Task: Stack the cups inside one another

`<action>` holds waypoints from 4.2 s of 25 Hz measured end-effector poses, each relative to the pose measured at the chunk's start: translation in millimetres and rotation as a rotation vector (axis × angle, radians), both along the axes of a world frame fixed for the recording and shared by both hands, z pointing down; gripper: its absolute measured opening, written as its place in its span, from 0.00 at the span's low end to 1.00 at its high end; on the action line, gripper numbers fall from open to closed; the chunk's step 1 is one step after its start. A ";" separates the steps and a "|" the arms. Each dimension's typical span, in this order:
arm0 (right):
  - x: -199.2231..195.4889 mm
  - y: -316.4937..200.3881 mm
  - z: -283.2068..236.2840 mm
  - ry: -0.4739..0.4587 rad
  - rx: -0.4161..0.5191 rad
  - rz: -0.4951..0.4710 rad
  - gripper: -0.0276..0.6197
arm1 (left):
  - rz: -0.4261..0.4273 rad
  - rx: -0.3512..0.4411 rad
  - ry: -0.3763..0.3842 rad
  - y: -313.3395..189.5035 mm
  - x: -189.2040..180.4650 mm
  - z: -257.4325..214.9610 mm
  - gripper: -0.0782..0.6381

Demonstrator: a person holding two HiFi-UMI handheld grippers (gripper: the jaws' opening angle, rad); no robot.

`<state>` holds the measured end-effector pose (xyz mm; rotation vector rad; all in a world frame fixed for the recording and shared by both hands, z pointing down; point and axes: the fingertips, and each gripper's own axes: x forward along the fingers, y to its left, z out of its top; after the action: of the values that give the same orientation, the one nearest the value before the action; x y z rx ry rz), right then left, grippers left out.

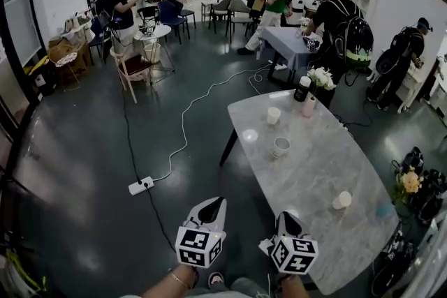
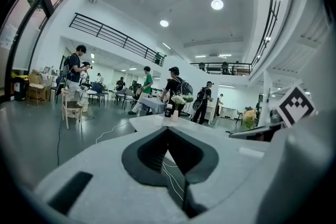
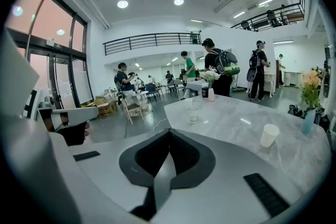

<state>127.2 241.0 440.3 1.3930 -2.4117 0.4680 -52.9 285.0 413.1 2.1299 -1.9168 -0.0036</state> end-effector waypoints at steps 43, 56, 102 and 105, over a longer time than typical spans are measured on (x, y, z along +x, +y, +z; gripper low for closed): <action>64.0 -267.3 13.0 -0.068 -0.042 0.329 0.04 | 0.276 -0.061 -0.042 -317.8 33.6 2.3 0.10; 111.6 -263.8 27.5 -0.078 -0.063 0.546 0.04 | 0.460 -0.062 -0.049 -362.9 79.5 5.5 0.10; 192.9 -132.9 29.3 -0.064 0.015 1.223 0.05 | 1.300 -0.069 -0.091 -302.6 289.3 23.7 0.10; 203.6 -136.0 40.7 -0.079 0.002 1.215 0.05 | 1.286 -0.085 -0.104 -305.5 297.4 33.4 0.10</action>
<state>330.8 105.0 481.1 2.7403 -1.3147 0.7576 244.5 -20.5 446.5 2.8815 -0.2778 0.4222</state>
